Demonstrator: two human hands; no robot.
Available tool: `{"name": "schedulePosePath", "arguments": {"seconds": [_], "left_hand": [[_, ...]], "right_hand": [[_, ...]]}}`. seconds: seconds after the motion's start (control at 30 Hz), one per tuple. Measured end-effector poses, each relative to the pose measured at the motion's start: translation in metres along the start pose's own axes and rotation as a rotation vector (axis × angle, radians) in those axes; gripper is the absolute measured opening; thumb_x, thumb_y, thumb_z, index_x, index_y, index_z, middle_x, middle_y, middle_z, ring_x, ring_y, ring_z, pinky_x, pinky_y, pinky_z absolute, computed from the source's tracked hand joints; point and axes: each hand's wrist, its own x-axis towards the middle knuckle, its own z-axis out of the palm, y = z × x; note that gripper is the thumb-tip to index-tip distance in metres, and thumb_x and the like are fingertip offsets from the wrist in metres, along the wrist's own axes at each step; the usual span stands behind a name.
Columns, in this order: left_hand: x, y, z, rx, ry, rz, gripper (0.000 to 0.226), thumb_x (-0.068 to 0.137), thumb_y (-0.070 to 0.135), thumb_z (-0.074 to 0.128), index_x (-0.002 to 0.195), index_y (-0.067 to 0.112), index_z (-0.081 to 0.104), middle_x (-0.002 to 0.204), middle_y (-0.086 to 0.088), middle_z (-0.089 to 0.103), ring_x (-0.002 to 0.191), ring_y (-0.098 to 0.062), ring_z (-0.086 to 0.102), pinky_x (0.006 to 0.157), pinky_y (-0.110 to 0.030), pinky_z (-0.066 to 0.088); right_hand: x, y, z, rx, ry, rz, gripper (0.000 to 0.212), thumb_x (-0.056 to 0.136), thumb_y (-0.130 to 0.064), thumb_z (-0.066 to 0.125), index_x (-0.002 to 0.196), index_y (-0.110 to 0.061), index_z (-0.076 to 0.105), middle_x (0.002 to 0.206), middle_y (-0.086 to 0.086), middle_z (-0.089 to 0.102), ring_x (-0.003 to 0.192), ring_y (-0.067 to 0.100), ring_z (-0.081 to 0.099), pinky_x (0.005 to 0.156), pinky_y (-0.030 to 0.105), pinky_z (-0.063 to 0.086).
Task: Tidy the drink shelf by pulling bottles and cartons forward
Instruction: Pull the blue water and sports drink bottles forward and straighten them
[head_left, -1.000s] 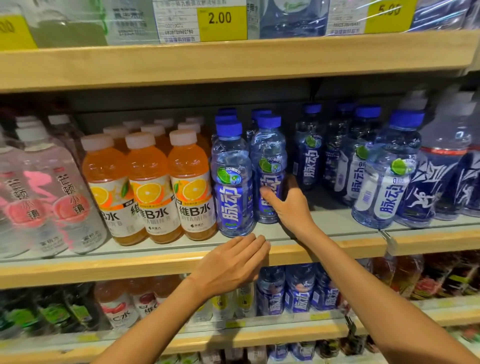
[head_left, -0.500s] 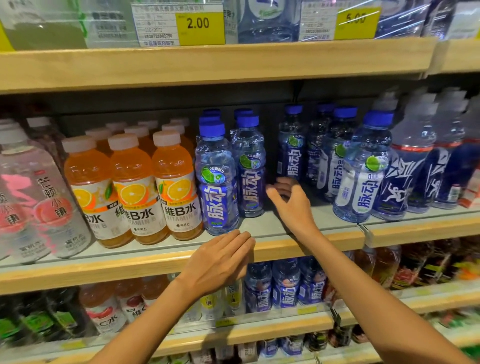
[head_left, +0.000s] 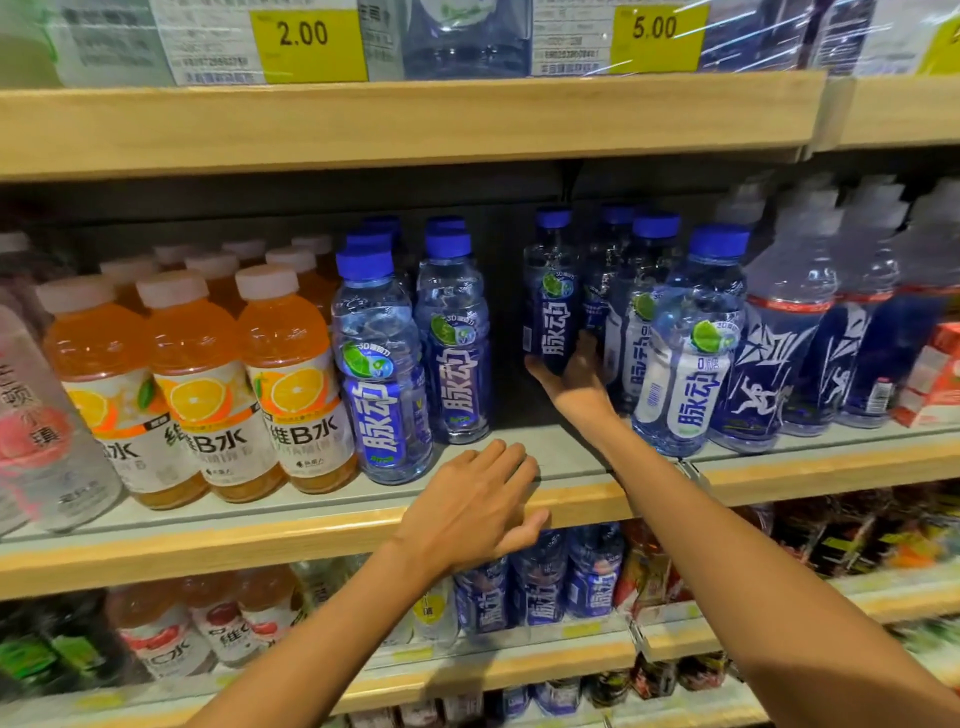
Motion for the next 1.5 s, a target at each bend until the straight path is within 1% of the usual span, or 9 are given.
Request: {"name": "schedulePosePath", "arguments": {"seconds": [0.2, 0.33, 0.43, 0.63, 0.9, 1.1, 1.23, 1.37, 1.5], "left_hand": [[0.001, 0.002, 0.000, -0.015, -0.007, -0.008, 0.044, 0.094, 0.048, 0.035, 0.102, 0.013, 0.061, 0.097, -0.004, 0.061, 0.081, -0.020, 0.055, 0.063, -0.033, 0.048], [0.002, 0.003, 0.000, -0.027, -0.041, -0.020, 0.046, 0.095, 0.048, 0.032, 0.106, 0.013, 0.060, 0.100, -0.004, 0.060, 0.084, -0.021, 0.054, 0.067, -0.035, 0.049], [0.002, 0.003, 0.000, -0.030, -0.051, -0.025, 0.046, 0.096, 0.049, 0.032, 0.107, 0.013, 0.059, 0.103, -0.005, 0.059, 0.086, -0.021, 0.054, 0.068, -0.035, 0.049], [0.002, 0.003, 0.001, -0.032, -0.062, -0.032, 0.045, 0.096, 0.048, 0.034, 0.108, 0.012, 0.059, 0.103, -0.005, 0.060, 0.086, -0.021, 0.054, 0.068, -0.035, 0.049], [0.002, 0.005, -0.001, -0.027, -0.035, -0.038, 0.044, 0.093, 0.046, 0.040, 0.104, 0.009, 0.061, 0.101, -0.007, 0.061, 0.086, -0.023, 0.057, 0.068, -0.037, 0.050], [0.001, 0.006, -0.010, -0.075, -0.074, -0.078, 0.051, 0.095, 0.047, 0.033, 0.107, 0.007, 0.062, 0.107, -0.008, 0.063, 0.092, -0.024, 0.059, 0.069, -0.036, 0.051], [-0.005, 0.013, -0.015, -0.312, 0.007, -0.318, 0.050, 0.095, 0.047, 0.027, 0.109, 0.011, 0.060, 0.106, -0.003, 0.062, 0.092, -0.020, 0.059, 0.071, -0.036, 0.049], [0.003, 0.016, -0.032, -0.781, 0.309, -0.737, 0.042, 0.096, 0.050, 0.039, 0.110, 0.017, 0.062, 0.105, 0.007, 0.066, 0.096, -0.008, 0.062, 0.084, -0.030, 0.049], [0.041, 0.010, -0.067, -1.429, 0.456, -0.898, 0.031, 0.092, 0.045, 0.052, 0.105, 0.018, 0.060, 0.104, 0.002, 0.068, 0.095, -0.011, 0.065, 0.092, -0.038, 0.050]], "right_hand": [[0.015, 0.005, 0.015, -0.048, 0.054, -0.022, 0.088, 0.081, -0.033, 0.074, 0.145, 0.001, 0.025, 0.149, 0.020, 0.033, 0.138, 0.031, 0.029, 0.112, 0.040, 0.025], [0.025, 0.011, 0.022, -0.057, 0.029, -0.064, 0.086, 0.082, -0.031, 0.073, 0.146, 0.000, 0.025, 0.150, 0.018, 0.030, 0.139, 0.030, 0.022, 0.108, 0.030, 0.017], [0.030, 0.010, 0.028, 0.074, -0.004, -0.059, 0.088, 0.079, -0.023, 0.077, 0.145, 0.002, 0.023, 0.148, 0.020, 0.033, 0.137, 0.032, 0.030, 0.110, 0.033, 0.025], [0.038, 0.009, 0.033, 0.249, 0.025, -0.028, 0.081, 0.074, -0.013, 0.080, 0.139, 0.000, 0.033, 0.135, 0.017, 0.053, 0.122, 0.027, 0.053, 0.085, 0.013, 0.033], [0.025, 0.005, 0.022, 0.243, -0.037, 0.035, 0.068, 0.067, -0.014, 0.080, 0.125, -0.004, 0.044, 0.107, 0.012, 0.066, 0.095, 0.027, 0.064, 0.076, 0.033, 0.054], [-0.009, -0.005, 0.000, 0.236, -0.030, 0.028, 0.052, 0.067, -0.022, 0.081, 0.110, -0.012, 0.053, 0.089, -0.004, 0.063, 0.079, 0.015, 0.060, 0.067, 0.023, 0.046], [-0.040, -0.004, -0.040, 0.236, -0.165, -0.080, 0.023, 0.064, -0.027, 0.080, 0.066, -0.021, 0.057, 0.055, -0.015, 0.062, 0.050, -0.001, 0.055, 0.050, 0.018, 0.043], [-0.072, -0.006, -0.070, 0.220, -0.278, -0.064, 0.050, 0.060, -0.032, 0.081, 0.098, -0.023, 0.051, 0.090, -0.005, 0.067, 0.077, 0.008, 0.065, 0.064, 0.025, 0.050], [-0.114, -0.009, -0.075, 0.262, -0.385, -0.074, 0.062, 0.049, -0.037, 0.078, 0.103, -0.024, 0.051, 0.092, -0.003, 0.068, 0.081, 0.012, 0.067, 0.074, 0.035, 0.056]]}}
